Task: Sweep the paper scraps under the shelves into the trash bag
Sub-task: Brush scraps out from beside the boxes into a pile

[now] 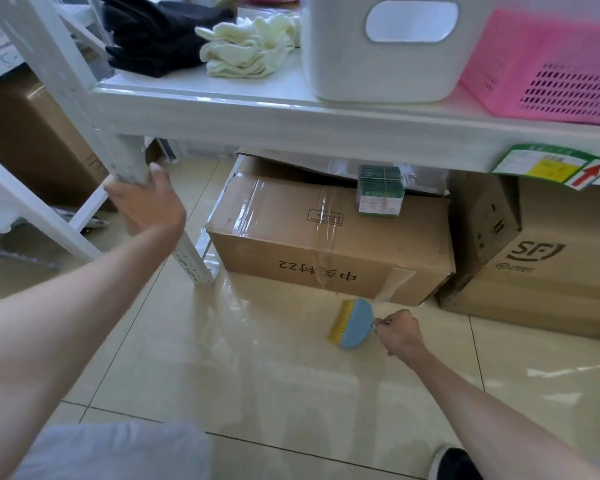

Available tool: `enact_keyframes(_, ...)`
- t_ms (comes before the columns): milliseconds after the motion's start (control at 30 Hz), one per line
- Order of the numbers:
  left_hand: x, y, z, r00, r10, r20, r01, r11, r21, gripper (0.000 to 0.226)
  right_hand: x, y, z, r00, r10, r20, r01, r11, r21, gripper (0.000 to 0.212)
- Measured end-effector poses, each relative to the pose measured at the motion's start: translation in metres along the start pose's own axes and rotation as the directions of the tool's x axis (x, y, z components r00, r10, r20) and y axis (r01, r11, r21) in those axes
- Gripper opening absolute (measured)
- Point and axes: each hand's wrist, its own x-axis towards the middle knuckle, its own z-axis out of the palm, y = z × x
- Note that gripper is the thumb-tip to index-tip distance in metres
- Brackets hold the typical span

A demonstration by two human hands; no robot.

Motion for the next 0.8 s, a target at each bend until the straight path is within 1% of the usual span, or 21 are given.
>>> enact_keyframes(67,-0.037,0.006,0.014,0.998,-0.04,-0.043,0.042,0.999,0.025,0.064,-0.003,-0.002,-0.007,1.0,-0.023,0.013,0.023,1.0,0.019,0.032)
enact_keyframes(100,-0.061,0.007,0.021,0.998,-0.051,-0.026,0.053,0.997,0.06,0.066,-0.005,-0.002,-0.009,0.999,-0.033,0.019,0.033,0.999,0.03,0.032)
enact_keyframes(133,-0.085,0.007,0.028,0.998,-0.043,0.038,0.039,0.994,0.1,0.069,-0.007,-0.001,-0.012,0.999,-0.043,0.019,0.042,0.998,0.046,0.033)
enact_keyframes(167,-0.107,0.006,0.036,0.987,-0.006,0.162,-0.017,0.99,0.141,0.071,-0.008,-0.001,-0.015,0.999,-0.051,0.012,0.051,0.996,0.068,0.034)
enact_keyframes(200,-0.127,0.006,0.045,0.943,0.063,0.326,-0.125,0.977,0.172,0.07,-0.009,0.0,-0.019,0.998,-0.058,0.001,0.058,0.994,0.095,0.035)
enact_keyframes(233,-0.144,0.008,0.053,0.856,0.147,0.495,-0.263,0.949,0.173,0.066,-0.009,0.001,-0.023,0.998,-0.064,-0.009,0.065,0.99,0.125,0.036)
enact_keyframes(267,-0.158,0.011,0.061,0.736,0.223,0.639,-0.398,0.906,0.143,0.06,-0.008,0.003,-0.026,0.998,-0.069,-0.016,0.07,0.985,0.156,0.036)
enact_keyframes(300,-0.17,0.016,0.069,0.603,0.278,0.748,-0.507,0.857,0.09,0.057,-0.007,0.004,-0.028,0.997,-0.072,-0.019,0.074,0.981,0.182,0.037)
enact_keyframes(333,-0.182,0.022,0.076,0.479,0.312,0.821,-0.583,0.812,0.031,0.058,-0.005,0.006,-0.03,0.997,-0.072,-0.016,0.074,0.977,0.2,0.038)
enact_keyframes(400,-0.207,0.034,0.092,0.267,0.376,0.887,-0.703,0.706,-0.087,0.067,-0.002,0.011,-0.03,0.997,-0.075,0.002,0.073,0.972,0.222,0.039)
enact_keyframes(467,-0.229,0.042,0.111,0.075,0.44,0.895,-0.788,0.576,-0.217,0.073,0.001,0.014,-0.026,0.994,-0.103,0.039,0.091,0.967,0.239,0.038)
enact_keyframes(500,-0.238,0.043,0.121,-0.015,0.463,0.886,-0.815,0.508,-0.279,0.075,0.002,0.014,-0.023,0.989,-0.127,0.072,0.105,0.963,0.247,0.036)
enact_keyframes(567,-0.255,0.043,0.14,-0.166,0.478,0.862,-0.842,0.387,-0.377,0.079,0.004,0.013,-0.016,0.972,-0.175,0.156,0.13,0.956,0.263,0.031)
enact_keyframes(633,-0.27,0.043,0.159,-0.284,0.471,0.835,-0.838,0.3,-0.455,0.086,0.006,0.01,-0.007,0.954,-0.206,0.218,0.134,0.943,0.303,0.029)
enact_keyframes(667,-0.277,0.042,0.168,-0.316,0.476,0.821,-0.831,0.278,-0.481,0.09,0.007,0.007,-0.001,0.948,-0.214,0.236,0.132,0.938,0.32,0.029)
enact_keyframes(733,-0.289,0.041,0.183,-0.337,0.483,0.808,-0.822,0.268,-0.503,0.099,0.009,0.003,0.012,0.948,-0.212,0.238,0.125,0.934,0.334,0.032)
enact_keyframes(800,-0.295,0.041,0.196,-0.345,0.477,0.809,-0.817,0.271,-0.508,0.103,0.012,0.0,0.025,0.956,-0.185,0.228,0.093,0.926,0.365,0.029)
